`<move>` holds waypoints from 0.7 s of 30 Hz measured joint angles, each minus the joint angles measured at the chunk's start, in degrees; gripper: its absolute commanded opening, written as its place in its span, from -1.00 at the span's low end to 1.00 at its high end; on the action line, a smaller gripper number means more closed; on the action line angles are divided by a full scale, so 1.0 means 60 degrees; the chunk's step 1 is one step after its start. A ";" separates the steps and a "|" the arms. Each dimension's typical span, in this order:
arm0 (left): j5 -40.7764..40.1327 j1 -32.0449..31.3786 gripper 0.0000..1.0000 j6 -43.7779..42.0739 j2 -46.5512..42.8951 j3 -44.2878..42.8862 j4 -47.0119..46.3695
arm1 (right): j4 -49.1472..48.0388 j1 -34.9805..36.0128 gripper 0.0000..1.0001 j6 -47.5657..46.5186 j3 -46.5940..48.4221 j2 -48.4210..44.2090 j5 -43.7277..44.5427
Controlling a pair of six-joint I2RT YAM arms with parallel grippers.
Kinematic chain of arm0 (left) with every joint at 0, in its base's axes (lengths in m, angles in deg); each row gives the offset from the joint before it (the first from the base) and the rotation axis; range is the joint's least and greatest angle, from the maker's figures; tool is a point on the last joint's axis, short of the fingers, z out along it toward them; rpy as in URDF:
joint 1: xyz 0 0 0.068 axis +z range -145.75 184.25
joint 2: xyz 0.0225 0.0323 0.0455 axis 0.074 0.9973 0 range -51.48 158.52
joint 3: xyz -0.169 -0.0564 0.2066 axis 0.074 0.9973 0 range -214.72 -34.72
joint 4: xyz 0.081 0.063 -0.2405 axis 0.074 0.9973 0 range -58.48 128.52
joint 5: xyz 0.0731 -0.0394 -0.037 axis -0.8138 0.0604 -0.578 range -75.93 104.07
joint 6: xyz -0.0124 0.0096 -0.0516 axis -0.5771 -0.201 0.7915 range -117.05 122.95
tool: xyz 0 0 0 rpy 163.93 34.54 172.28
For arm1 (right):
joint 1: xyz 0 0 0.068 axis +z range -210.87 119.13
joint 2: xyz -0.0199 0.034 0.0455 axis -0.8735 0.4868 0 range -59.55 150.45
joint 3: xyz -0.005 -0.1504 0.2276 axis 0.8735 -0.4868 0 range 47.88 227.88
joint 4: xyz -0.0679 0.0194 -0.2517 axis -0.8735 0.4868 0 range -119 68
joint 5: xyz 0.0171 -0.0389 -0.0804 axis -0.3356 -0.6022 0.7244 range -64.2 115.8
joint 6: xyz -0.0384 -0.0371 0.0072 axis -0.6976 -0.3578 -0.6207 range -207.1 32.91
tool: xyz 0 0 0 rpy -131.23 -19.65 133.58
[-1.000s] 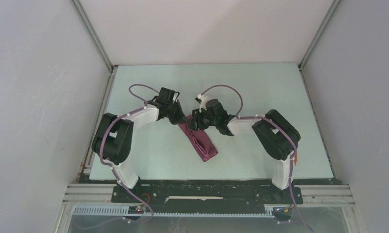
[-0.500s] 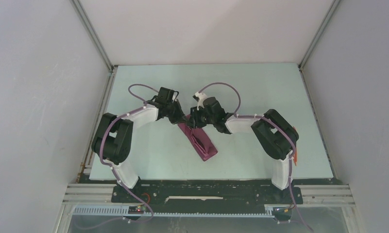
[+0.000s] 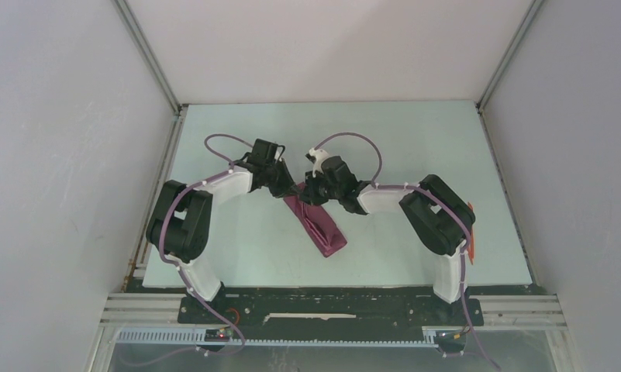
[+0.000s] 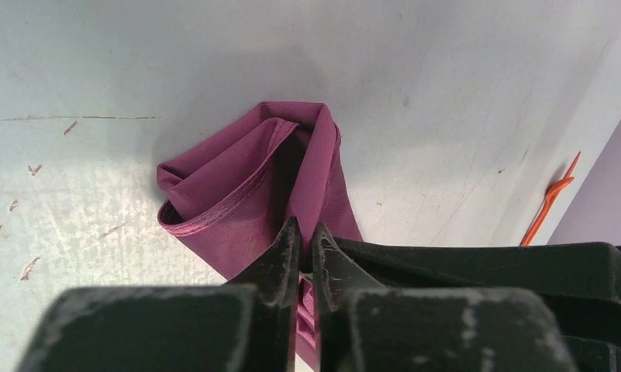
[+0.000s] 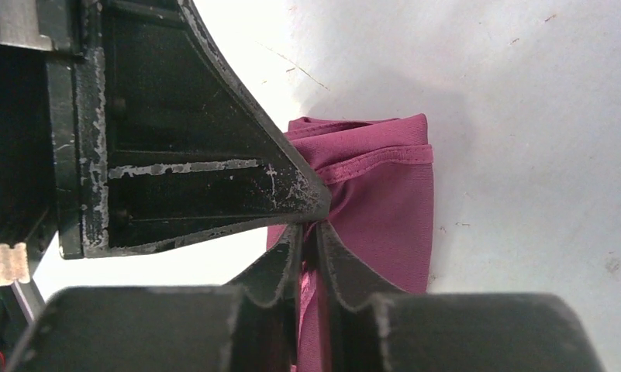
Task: Fold the napkin into a case and place the utensils inside
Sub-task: Pick up the top corner of the smaller rectangle folded napkin from the center of the board.
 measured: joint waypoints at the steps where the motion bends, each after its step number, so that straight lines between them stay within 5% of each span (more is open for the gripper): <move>1: 0.0000 0.0000 -0.57 0.0000 0.0000 0.0000 0.0004 | 0.0015 0.0007 -1.00 0.0011 0.0000 0.0000 0.0018; 6: -0.0095 0.0000 0.16 -0.0073 -0.0255 0.0175 0.0004 | 0.0284 0.0022 -1.00 0.0091 0.0033 0.0000 0.0237; 9: -0.0433 0.0000 0.35 -0.0135 -0.0958 0.0630 0.0095 | 0.0459 0.0022 -1.00 0.0222 0.0036 0.0000 0.0313; 11: -0.0816 -0.0004 0.30 -0.0178 -0.1683 0.1005 0.0233 | 0.0525 0.0015 -1.00 0.0372 0.0036 0.0000 0.0372; 16: -0.1778 -0.0102 -0.21 -0.0430 -0.2754 0.1373 0.0459 | 0.0656 -0.0040 -1.00 0.0900 0.0131 0.0000 0.0372; 21: -0.2342 -0.0656 -0.25 -0.0729 -0.2160 0.1228 0.0805 | 0.0707 -0.0106 -1.00 0.1402 0.0138 0.0000 0.0335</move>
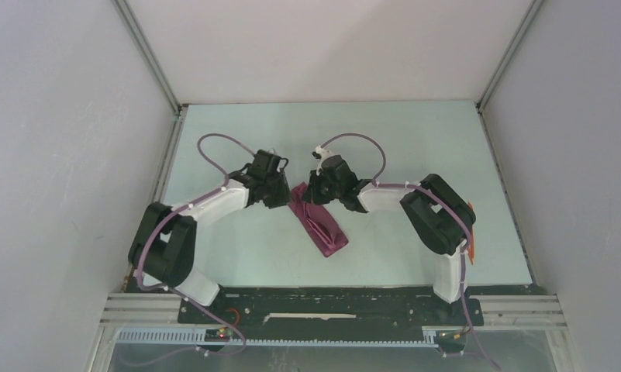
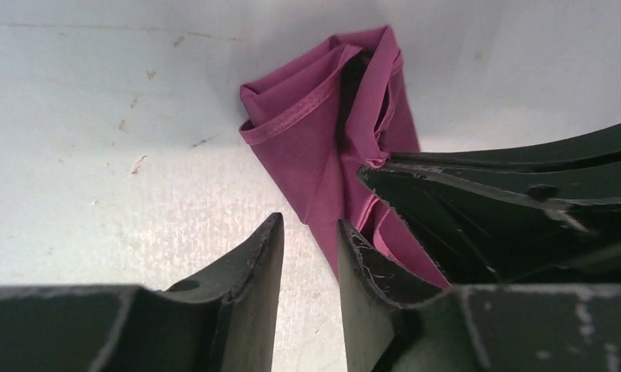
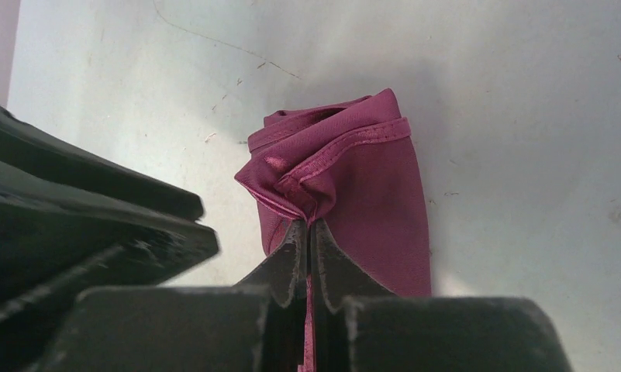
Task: Fold the napkin into a case and place the utensils inside
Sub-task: Pick up the top corner of the smaller rectangle folded napkin from the center of the board.
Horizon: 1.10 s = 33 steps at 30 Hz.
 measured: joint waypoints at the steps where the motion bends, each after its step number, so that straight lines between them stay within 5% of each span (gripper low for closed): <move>1: -0.0138 -0.0164 -0.26 -0.0047 0.0200 -0.0084 0.0106 | 0.0000 0.0000 -1.00 0.0073 0.0000 0.0000 -0.0004; 30: -0.2204 -0.1370 -0.35 -0.1020 0.2896 -0.2827 0.2189 | -0.0004 -0.0040 -1.00 0.0554 0.0000 0.0000 -0.0219; 33: -0.2269 -0.1384 -0.56 -0.1024 0.2987 -0.2918 0.2262 | -0.0007 -0.0040 -1.00 0.0557 0.0000 0.0000 -0.0237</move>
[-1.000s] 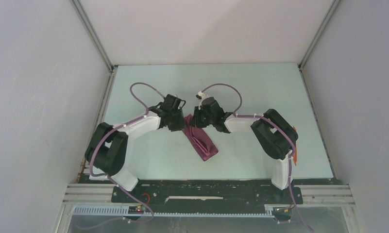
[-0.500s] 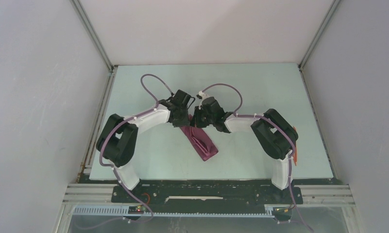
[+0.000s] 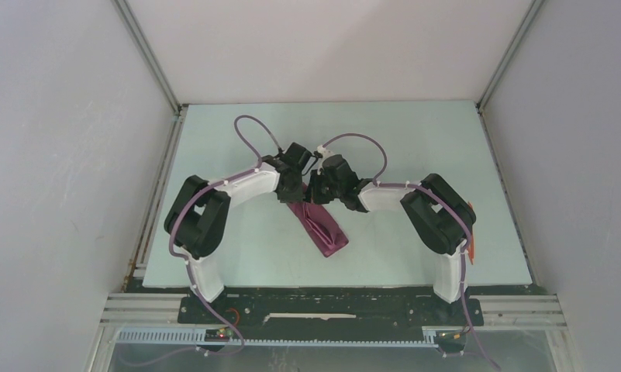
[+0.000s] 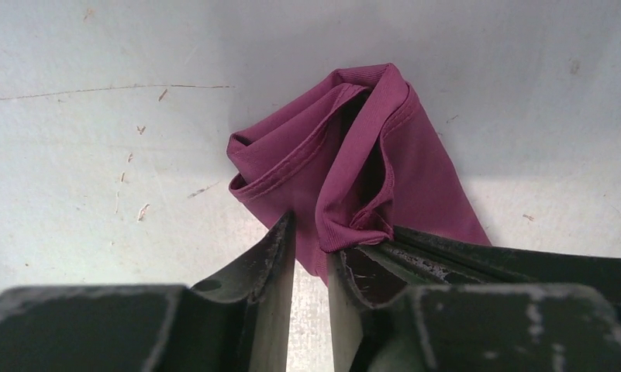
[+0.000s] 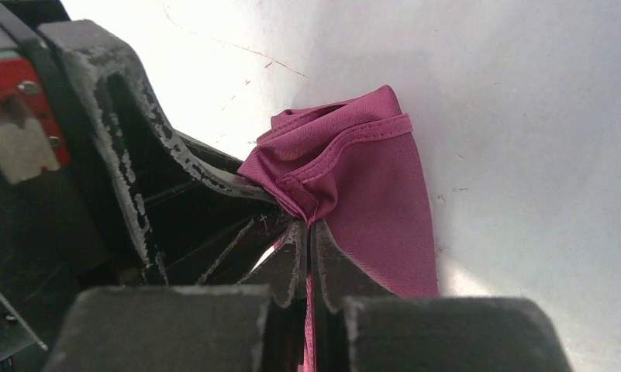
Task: Fold the napkin into a case and place the utensils inside
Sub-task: Pick up the top corner of the smaller rectangle folded napkin from the center of the board, then pick up the smaller rectangle folded napkin.
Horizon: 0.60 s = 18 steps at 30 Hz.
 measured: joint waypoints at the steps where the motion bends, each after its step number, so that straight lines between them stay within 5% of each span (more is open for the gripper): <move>1: -0.0015 0.0000 -0.64 -0.0004 0.0025 -0.0018 0.0004 | -0.0004 0.0000 -1.00 0.0000 0.0000 0.0000 -0.0011; 6: -0.0189 -0.0018 -0.98 -0.0025 0.0047 -0.0018 0.0040 | 0.0004 0.0007 -1.00 0.0047 0.0000 0.0000 -0.0018; 18: -0.0022 0.0240 -1.00 0.0095 -0.0860 0.1107 -0.0831 | 0.0324 0.0408 -1.00 0.0404 0.0000 0.0000 0.0331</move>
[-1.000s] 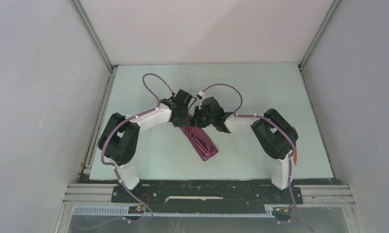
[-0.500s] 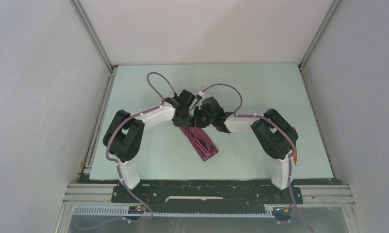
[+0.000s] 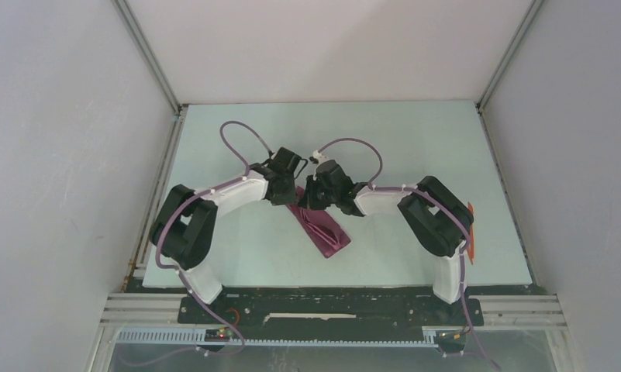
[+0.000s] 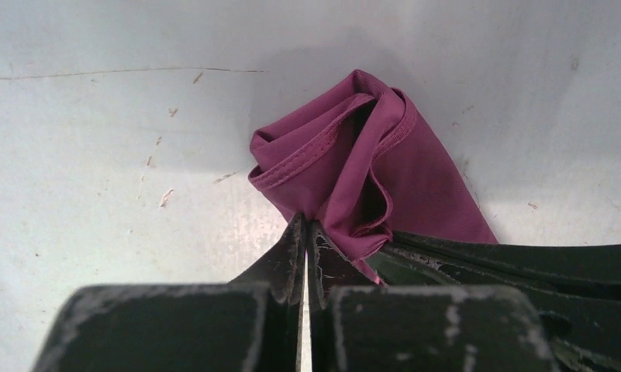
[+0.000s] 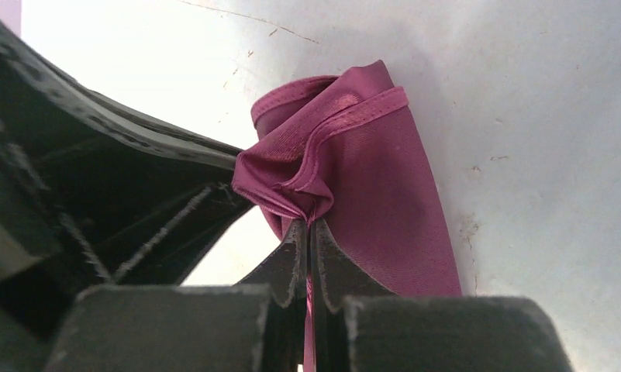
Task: Fold the napkin into a case and place the utensils inside
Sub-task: Pick up the smaller rectangle folded napkin.
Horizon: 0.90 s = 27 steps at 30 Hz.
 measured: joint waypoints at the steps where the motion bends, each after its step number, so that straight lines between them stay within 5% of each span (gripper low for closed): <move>1: 0.0098 0.0080 -1.00 0.0025 -0.0153 0.0168 -0.0138 | 0.0036 0.0055 -1.00 -0.0033 0.0000 0.0000 0.0084; 27: 0.1457 0.0488 -1.00 0.0280 -0.1395 0.1745 -0.2127 | 0.0831 0.0605 -1.00 -0.1089 0.1071 0.0769 0.1362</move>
